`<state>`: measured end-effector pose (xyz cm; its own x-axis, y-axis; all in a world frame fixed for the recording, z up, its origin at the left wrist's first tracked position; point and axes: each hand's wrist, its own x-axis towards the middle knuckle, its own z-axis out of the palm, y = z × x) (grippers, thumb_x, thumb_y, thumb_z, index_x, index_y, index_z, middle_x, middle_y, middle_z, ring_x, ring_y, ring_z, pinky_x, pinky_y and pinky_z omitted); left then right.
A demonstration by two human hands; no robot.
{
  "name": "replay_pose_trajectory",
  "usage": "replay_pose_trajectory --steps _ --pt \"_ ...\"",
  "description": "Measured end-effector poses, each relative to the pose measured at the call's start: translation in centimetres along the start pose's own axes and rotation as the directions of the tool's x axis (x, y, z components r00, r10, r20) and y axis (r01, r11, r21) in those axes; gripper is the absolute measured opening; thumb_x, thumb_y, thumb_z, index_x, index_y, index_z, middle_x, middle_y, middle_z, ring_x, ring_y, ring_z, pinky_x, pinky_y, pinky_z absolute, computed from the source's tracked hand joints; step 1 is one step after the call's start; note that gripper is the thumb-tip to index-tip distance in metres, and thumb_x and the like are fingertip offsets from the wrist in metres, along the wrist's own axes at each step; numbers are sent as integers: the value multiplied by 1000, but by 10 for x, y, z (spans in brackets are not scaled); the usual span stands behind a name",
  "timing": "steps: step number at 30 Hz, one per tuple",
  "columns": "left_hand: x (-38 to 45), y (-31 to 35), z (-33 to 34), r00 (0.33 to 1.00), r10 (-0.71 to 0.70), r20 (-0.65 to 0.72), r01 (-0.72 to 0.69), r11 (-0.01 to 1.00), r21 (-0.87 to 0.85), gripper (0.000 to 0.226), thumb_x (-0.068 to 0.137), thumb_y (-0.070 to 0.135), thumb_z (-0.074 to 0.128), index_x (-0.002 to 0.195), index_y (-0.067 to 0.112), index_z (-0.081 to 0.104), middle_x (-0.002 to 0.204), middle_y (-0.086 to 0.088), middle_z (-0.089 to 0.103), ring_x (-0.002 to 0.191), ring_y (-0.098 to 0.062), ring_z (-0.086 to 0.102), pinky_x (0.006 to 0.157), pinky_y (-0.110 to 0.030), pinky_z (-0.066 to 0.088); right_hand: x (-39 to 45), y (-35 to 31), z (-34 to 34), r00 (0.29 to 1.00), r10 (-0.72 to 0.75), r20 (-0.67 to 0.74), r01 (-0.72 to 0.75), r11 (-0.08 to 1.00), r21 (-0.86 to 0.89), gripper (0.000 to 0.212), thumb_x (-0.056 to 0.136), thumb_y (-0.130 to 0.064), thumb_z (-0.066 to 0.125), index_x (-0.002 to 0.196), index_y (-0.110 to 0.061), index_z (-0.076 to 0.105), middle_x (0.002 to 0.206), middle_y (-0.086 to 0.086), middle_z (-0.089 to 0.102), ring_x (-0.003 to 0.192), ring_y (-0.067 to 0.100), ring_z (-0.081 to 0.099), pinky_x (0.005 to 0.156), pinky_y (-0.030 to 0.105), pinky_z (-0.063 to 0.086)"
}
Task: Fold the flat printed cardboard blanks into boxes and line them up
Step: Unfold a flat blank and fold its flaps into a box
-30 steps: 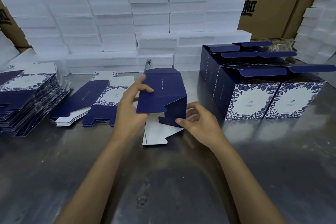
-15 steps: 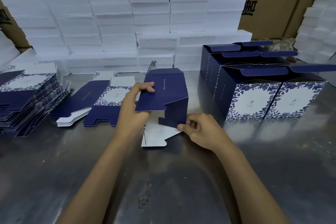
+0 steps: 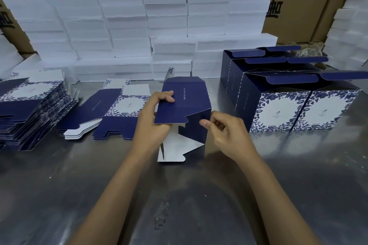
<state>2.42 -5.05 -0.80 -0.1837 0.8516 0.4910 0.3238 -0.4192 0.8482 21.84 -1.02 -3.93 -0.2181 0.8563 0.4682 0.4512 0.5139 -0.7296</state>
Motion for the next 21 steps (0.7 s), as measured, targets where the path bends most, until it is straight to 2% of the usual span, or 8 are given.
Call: replay_pose_trajectory --steps 4,6,8,10,12,15,18,21 --pt "2 -4 -2 999 -29 15 28 999 15 37 81 -10 70 103 18 59 134 8 60 121 0 58 96 -31 48 1 -2 -4 998 62 -28 -58 992 114 34 92 -24 73 68 -11 53 61 -6 46 60 8 40 61 25 36" --pt "3 -5 -2 998 -46 31 45 999 17 39 80 -6 73 105 20 59 137 11 57 124 -3 56 95 -36 48 3 -8 -6 988 108 -113 -77 964 253 22 90 -24 74 79 -16 56 78 -8 56 73 10 50 72 27 42" --pt "1 -5 0 995 -55 89 53 998 24 46 78 -1 78 110 25 58 143 15 50 125 3 52 94 -23 48 2 -15 -6 975 153 -162 -90 935 342 23 85 -37 72 97 -24 57 105 -11 60 100 9 57 89 30 45" --pt "-1 -5 3 984 -59 167 55 998 28 55 77 2 81 119 28 56 151 18 40 122 15 48 85 -9 47 0 -20 -5 981 138 -140 -85 941 327 39 84 -46 71 118 -34 56 129 -19 54 127 1 48 105 30 40" --pt "-1 -4 4 970 -54 238 40 997 66 65 76 3 82 127 30 53 156 18 29 126 22 38 87 -2 41 -1 -22 -3 991 101 -91 -69 950 305 49 88 -42 74 133 -39 53 145 -25 44 141 0 35 115 32 33" --pt "1 -5 -1 941 -63 332 12 988 152 78 73 11 87 136 35 47 160 22 17 137 19 24 95 1 32 -2 -22 -1 995 87 -39 -73 960 272 55 90 -36 75 139 -42 51 156 -25 33 145 -7 24 119 25 26" --pt "2 -5 -6 920 -76 384 15 987 160 84 72 15 89 139 37 44 160 25 12 140 17 20 96 0 33 -2 -20 1 996 87 -9 -82 961 266 53 90 -30 75 137 -42 54 158 -23 29 144 -8 25 117 23 28" --pt "3 -5 -5 921 -69 383 9 988 156 83 71 21 89 139 36 45 157 24 16 136 20 22 92 1 35 -1 -19 3 997 78 -21 -69 959 277 45 90 -25 76 130 -35 59 157 -18 32 139 -15 29 108 8 31"
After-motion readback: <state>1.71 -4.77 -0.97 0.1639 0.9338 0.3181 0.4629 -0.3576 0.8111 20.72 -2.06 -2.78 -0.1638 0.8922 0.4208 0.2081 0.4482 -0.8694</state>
